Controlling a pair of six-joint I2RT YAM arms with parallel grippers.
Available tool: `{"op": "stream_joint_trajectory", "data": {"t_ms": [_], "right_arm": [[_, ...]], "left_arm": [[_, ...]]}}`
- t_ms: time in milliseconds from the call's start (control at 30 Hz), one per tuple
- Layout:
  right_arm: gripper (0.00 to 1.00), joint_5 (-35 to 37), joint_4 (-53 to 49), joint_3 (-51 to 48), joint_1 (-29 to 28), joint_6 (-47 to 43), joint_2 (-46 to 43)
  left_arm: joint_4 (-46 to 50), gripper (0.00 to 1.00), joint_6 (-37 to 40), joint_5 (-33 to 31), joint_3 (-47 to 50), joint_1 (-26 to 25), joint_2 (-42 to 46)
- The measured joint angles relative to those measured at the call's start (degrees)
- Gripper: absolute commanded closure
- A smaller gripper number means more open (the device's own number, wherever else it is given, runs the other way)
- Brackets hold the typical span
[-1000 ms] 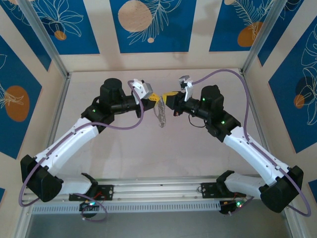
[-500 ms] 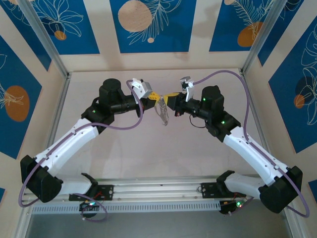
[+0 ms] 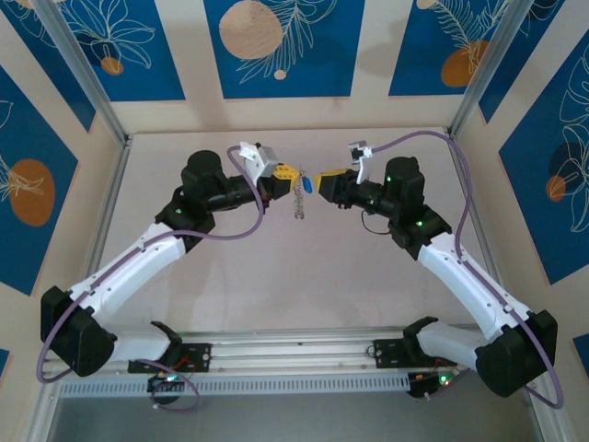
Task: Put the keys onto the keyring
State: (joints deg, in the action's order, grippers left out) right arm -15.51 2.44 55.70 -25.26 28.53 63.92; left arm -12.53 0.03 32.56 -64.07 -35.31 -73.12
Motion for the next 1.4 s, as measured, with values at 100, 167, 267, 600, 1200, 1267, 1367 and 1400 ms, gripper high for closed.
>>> {"op": "stream_joint_trajectory", "data": {"t_ms": [100, 167, 267, 600, 1200, 1267, 1367, 1400], "right_arm": [[0.65, -0.4, 0.2, -0.7, 0.6, 1.3, -0.4], [0.62, -0.6, 0.5, -1.2, 0.9, 2.2, -1.1], [0.58, -1.0, 2.1, -1.8, 1.7, 4.0, -2.4], [0.47, -5.6, 14.4, -2.0, 3.3, 10.1, -1.1], [0.47, -12.9, 27.4, 0.7, -0.6, 12.8, 5.4], [0.49, -13.1, 27.8, 1.7, -1.0, 12.8, 6.4], [0.58, -13.3, 28.0, 2.9, -1.2, 12.5, 7.9], [0.62, -13.4, 28.0, 3.1, -1.2, 12.4, 8.3]], "left_arm": [[-4.8, 1.0, -4.2, 1.1, 1.2, 0.9, 0.0], [-8.2, 1.0, -7.2, 2.4, 2.0, 1.6, -0.2], [-14.5, 1.0, -12.6, 5.0, 3.0, 3.3, -1.1], [-32.5, 1.0, -30.0, 12.2, 3.7, 7.6, -6.9], [-42.0, 1.0, -41.2, 18.4, 3.7, 9.2, -8.1], [-42.4, 1.0, -41.8, 18.5, 3.7, 9.2, -8.3], [-42.8, 1.0, -42.4, 18.8, 3.7, 9.2, -8.5], [-42.8, 1.0, -42.6, 18.9, 3.7, 9.2, -8.5]]}}
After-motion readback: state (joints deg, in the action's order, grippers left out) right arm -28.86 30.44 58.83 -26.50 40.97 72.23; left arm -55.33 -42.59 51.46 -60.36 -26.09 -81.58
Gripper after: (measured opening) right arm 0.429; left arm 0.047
